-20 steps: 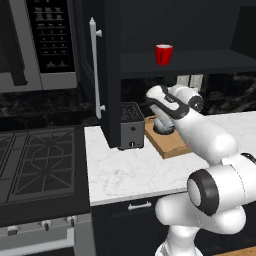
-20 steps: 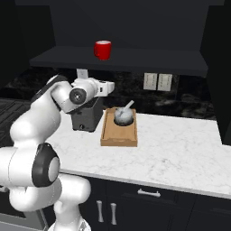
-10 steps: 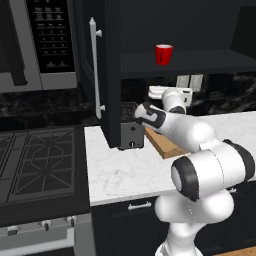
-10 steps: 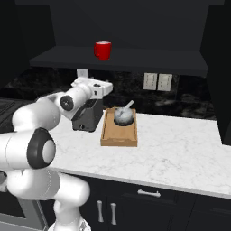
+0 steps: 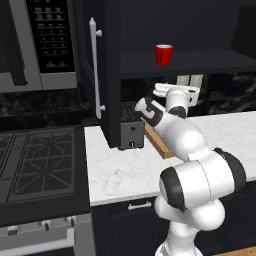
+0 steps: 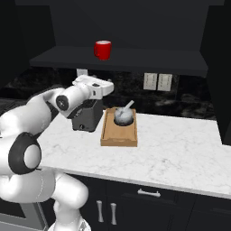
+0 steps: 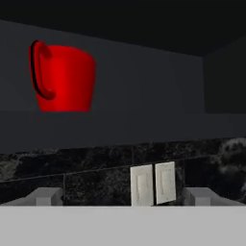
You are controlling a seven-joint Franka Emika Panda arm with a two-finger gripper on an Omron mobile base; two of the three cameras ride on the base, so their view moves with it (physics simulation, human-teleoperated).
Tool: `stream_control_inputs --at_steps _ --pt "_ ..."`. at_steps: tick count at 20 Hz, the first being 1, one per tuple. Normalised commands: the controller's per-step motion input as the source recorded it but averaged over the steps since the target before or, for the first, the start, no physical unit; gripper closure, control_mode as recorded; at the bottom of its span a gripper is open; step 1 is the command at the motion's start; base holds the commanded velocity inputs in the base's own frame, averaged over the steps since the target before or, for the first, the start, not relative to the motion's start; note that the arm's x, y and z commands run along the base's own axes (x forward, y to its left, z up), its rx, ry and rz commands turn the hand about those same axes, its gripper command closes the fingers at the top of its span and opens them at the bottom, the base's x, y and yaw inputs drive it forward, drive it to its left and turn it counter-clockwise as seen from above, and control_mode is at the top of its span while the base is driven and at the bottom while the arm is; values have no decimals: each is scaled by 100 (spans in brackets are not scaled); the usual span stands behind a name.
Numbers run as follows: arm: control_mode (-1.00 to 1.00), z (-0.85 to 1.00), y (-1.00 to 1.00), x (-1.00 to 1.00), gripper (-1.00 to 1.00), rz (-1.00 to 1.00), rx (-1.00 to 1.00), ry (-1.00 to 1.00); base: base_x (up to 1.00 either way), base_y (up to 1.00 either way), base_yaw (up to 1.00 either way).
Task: Pick the kettle from the counter and place it on the tray. Then pick the mug from the cabinet and place it on the tray. Then close the cabinet doors.
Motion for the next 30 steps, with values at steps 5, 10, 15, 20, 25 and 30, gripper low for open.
stream_control_inputs --at_steps 5,10,15,20,25,30 --pt "-100 73 1 -49 -100 -8 13 16 0 0 0" --pt "-100 75 9 -24 -100 -2 10 29 0 0 0" --pt "-100 75 26 -5 -100 0 3 38 0 0 0" --pt "-100 38 46 0 -100 0 0 33 0 0 0" --pt "-100 -22 9 0 -100 6 3 6 0 0 0" --pt "-100 -2 0 9 -100 6 7 -14 0 0 0"
